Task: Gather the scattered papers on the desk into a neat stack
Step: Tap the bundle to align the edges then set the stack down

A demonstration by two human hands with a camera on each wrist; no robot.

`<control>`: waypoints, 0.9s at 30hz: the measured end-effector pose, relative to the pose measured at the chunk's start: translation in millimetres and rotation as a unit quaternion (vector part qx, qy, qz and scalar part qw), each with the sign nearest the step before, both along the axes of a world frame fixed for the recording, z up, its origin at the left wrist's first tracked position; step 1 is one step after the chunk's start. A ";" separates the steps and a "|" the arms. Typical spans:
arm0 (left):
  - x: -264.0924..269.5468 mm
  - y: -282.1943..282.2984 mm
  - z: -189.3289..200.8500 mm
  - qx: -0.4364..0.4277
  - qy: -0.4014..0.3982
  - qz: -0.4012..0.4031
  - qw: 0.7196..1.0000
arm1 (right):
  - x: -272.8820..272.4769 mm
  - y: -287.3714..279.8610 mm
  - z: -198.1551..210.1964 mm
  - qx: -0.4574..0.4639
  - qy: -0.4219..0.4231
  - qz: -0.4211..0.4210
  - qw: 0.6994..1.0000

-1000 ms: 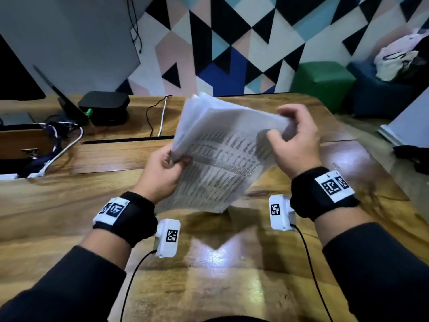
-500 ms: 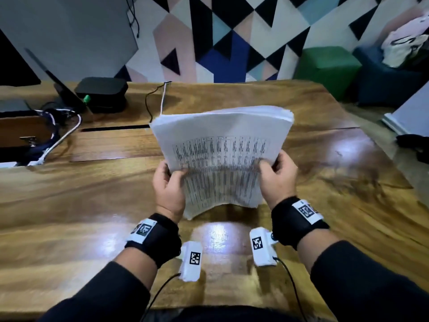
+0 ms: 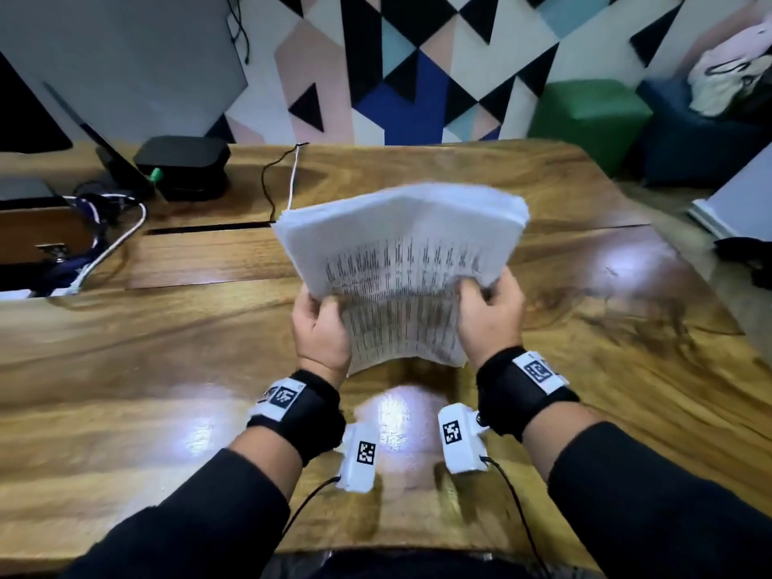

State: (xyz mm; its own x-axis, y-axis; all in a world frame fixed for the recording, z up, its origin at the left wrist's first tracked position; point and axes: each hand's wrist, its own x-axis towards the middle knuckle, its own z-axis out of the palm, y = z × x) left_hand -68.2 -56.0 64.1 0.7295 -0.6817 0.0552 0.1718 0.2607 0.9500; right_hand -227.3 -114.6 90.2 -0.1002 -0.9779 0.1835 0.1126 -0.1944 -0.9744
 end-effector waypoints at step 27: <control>-1.6 14.9 -14.9 0.115 0.231 0.014 0.966 | -18.9 -1.7 -55.7 0.374 -0.159 0.180 0.896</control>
State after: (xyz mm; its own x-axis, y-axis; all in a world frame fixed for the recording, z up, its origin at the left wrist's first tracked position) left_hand -69.8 -41.2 49.2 0.6583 -0.6169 -0.4314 0.5874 0.0625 0.8069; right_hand -246.2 -116.3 34.5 0.3163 -0.7949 -0.5178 0.3326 0.6041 -0.7242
